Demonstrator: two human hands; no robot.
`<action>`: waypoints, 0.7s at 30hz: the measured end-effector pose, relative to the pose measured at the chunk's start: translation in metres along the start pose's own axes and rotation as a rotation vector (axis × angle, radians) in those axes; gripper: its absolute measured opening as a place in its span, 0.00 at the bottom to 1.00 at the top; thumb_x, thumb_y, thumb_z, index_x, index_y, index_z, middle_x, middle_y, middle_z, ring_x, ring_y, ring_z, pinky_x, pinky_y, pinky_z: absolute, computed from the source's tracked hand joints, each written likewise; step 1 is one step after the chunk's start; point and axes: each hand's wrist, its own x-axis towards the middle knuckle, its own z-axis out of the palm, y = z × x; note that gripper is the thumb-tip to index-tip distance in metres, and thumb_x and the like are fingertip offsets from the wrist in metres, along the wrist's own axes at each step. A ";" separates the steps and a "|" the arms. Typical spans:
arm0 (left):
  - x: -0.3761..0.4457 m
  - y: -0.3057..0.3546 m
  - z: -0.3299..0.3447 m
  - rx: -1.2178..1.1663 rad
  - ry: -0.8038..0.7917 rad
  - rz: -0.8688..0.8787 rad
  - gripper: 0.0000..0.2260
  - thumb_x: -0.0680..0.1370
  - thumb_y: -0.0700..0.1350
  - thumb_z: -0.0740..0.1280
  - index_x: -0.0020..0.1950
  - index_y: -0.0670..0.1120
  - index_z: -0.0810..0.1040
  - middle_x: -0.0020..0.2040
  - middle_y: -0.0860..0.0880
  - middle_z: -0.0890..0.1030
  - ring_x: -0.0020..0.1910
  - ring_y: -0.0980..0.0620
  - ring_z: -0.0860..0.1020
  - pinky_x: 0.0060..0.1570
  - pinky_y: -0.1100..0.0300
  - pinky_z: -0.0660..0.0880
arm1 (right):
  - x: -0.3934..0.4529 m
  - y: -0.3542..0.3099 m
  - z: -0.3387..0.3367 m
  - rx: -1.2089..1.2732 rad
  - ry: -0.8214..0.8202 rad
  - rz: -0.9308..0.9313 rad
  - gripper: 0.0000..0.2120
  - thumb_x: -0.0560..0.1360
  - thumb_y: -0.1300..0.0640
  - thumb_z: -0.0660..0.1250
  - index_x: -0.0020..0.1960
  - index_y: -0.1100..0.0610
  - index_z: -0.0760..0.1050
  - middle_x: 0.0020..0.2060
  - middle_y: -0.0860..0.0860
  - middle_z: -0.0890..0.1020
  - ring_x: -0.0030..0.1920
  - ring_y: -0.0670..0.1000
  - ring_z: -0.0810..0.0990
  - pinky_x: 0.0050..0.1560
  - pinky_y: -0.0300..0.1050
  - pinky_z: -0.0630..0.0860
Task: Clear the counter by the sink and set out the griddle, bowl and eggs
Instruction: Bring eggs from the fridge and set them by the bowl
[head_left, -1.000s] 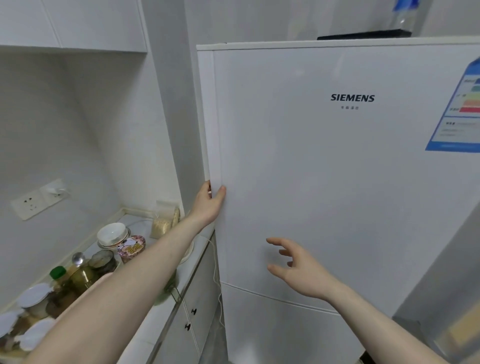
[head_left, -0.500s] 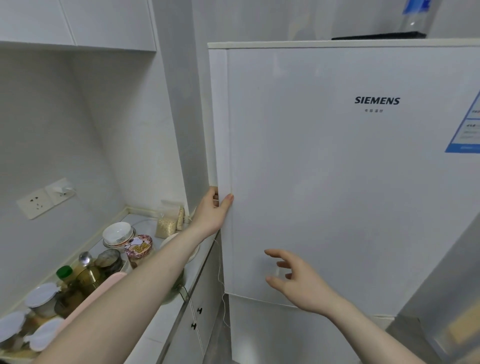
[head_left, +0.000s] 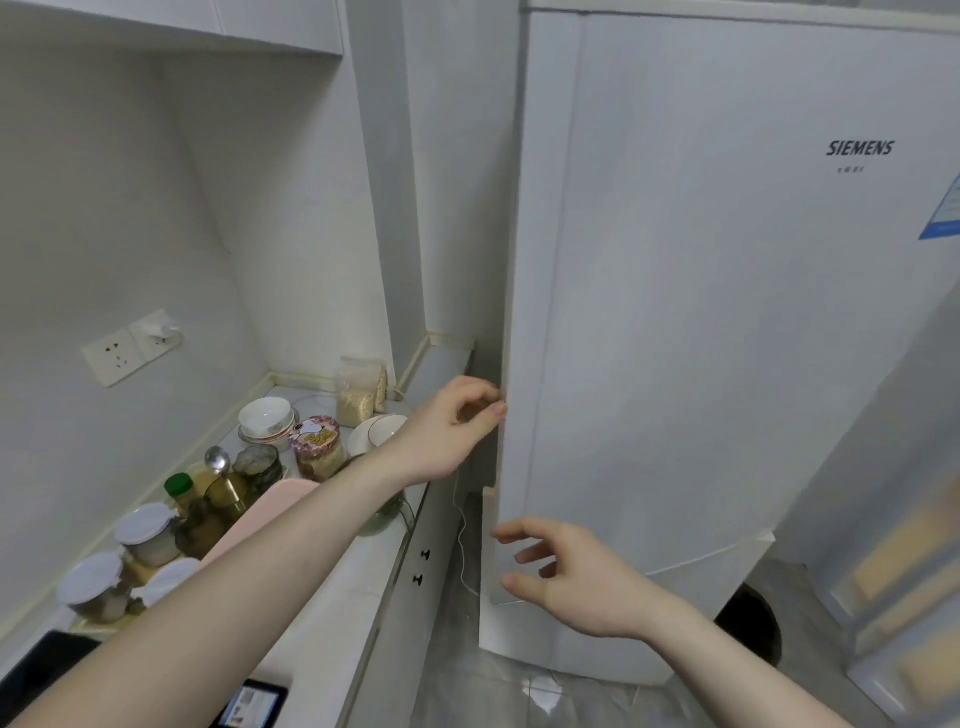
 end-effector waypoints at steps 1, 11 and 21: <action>-0.009 0.004 -0.002 0.013 -0.059 0.027 0.11 0.84 0.51 0.64 0.60 0.49 0.82 0.68 0.53 0.75 0.63 0.56 0.77 0.68 0.54 0.73 | -0.005 -0.006 0.008 -0.011 -0.014 -0.001 0.21 0.76 0.45 0.70 0.68 0.38 0.74 0.63 0.33 0.76 0.60 0.36 0.77 0.60 0.39 0.77; -0.053 0.063 0.006 0.014 -0.395 0.278 0.12 0.85 0.50 0.61 0.54 0.60 0.84 0.69 0.55 0.77 0.70 0.61 0.73 0.69 0.55 0.71 | -0.031 -0.033 0.053 -0.142 0.007 0.017 0.25 0.76 0.45 0.70 0.72 0.44 0.72 0.66 0.42 0.74 0.64 0.43 0.74 0.64 0.38 0.72; -0.031 0.062 0.013 -0.058 -0.208 0.281 0.11 0.83 0.52 0.61 0.51 0.59 0.84 0.59 0.60 0.84 0.64 0.59 0.78 0.68 0.45 0.73 | -0.051 -0.018 0.036 -0.140 0.315 0.190 0.26 0.74 0.48 0.71 0.71 0.45 0.72 0.68 0.43 0.72 0.69 0.45 0.71 0.65 0.36 0.65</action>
